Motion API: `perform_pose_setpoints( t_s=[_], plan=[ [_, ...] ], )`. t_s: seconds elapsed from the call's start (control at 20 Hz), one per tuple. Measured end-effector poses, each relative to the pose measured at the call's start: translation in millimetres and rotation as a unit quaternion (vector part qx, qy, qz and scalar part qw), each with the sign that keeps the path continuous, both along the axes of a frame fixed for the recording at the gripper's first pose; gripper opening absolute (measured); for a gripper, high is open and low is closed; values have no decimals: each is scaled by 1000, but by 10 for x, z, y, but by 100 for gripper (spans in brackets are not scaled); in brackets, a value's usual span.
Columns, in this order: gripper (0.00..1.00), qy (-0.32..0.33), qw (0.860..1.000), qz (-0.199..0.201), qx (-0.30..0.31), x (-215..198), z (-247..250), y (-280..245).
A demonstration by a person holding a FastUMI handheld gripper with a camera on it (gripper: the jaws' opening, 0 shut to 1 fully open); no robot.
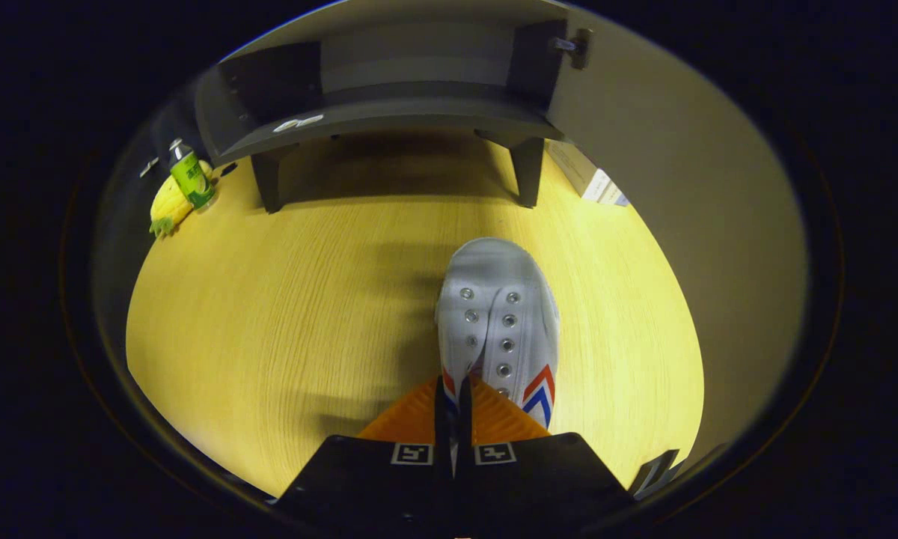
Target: Open the shoe cabinet door, grab the shoes and put them into the shoe cabinet, then close the shoe cabinet door.
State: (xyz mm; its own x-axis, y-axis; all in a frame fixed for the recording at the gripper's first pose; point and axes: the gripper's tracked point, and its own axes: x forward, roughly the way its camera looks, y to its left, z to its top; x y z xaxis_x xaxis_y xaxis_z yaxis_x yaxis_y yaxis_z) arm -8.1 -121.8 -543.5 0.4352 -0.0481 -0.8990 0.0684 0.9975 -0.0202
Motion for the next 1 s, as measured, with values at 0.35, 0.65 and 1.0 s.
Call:
perform_pose_setpoints(
  t_s=[0.35, 0.65, 1.0],
  plan=[
    [5, -46, 999, 22, -3, -20, 300, 145],
    [5, -95, 995, 42, -4, 113, 878, 414],
    [5, -203, 978, 44, 8, 436, 2131, 795]
  ],
)
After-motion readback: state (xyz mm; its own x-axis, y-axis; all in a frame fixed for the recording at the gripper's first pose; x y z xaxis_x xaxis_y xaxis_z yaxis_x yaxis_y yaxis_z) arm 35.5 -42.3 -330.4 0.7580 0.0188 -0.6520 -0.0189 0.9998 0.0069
